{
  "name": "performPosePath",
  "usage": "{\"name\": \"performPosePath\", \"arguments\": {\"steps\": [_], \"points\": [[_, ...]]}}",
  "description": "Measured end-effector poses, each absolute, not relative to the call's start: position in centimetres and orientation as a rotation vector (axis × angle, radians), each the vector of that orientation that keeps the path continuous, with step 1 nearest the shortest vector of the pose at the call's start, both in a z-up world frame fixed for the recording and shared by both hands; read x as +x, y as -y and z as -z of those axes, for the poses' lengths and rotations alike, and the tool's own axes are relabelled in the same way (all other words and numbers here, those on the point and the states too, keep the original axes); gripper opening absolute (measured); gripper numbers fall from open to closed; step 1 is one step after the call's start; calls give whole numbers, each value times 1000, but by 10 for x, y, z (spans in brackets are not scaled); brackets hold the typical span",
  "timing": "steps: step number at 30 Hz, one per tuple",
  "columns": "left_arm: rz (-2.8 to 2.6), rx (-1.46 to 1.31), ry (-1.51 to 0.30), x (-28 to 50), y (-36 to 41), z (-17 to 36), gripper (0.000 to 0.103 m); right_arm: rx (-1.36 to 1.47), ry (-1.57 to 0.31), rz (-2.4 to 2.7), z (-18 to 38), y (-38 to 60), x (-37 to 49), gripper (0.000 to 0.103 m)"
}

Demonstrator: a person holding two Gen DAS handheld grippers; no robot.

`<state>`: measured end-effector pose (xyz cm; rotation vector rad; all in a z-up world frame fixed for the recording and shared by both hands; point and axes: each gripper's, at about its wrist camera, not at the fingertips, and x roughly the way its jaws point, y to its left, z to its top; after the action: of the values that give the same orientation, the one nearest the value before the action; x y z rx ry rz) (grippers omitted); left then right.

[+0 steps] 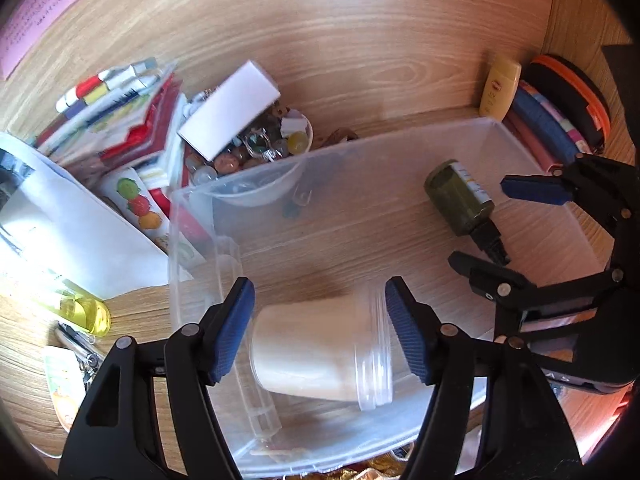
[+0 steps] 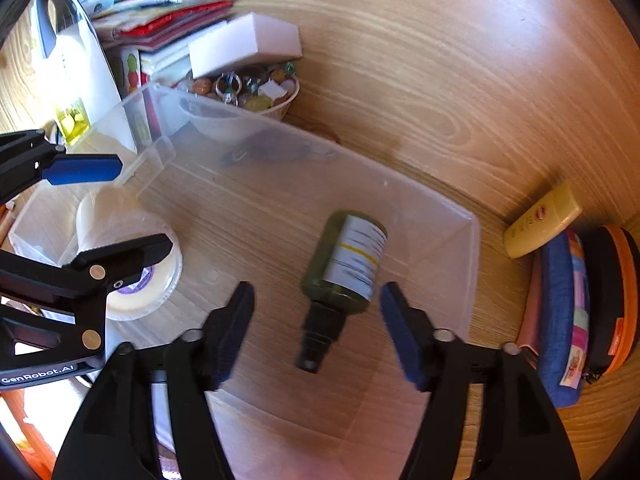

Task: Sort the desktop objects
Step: 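Carry the cream jar and green bottle into the clear box and release both, then grasp the white tape roll with the left tool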

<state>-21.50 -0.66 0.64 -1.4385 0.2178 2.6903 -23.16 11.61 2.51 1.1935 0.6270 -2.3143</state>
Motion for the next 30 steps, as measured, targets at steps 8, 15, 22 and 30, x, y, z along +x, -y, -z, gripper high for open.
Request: {"name": "performPosePath", "arguments": {"steps": [8,15,22,30], "points": [[-2754,-1350,-166,-196,13,-23,79,1082,-592,2396,-51,-121,-213,77],[-2850,-1229,-179,-167,16,-45,90,986,-535,2465,-77,-136,-190,81],[-2904,-1143,-169,-138,24,-58,94,871,-520,2519,-93,-147,-158,84],[-2930,-1146,-172,-110,41,-52,94,853,-455,2535,-90,-160,-133,85]]}}
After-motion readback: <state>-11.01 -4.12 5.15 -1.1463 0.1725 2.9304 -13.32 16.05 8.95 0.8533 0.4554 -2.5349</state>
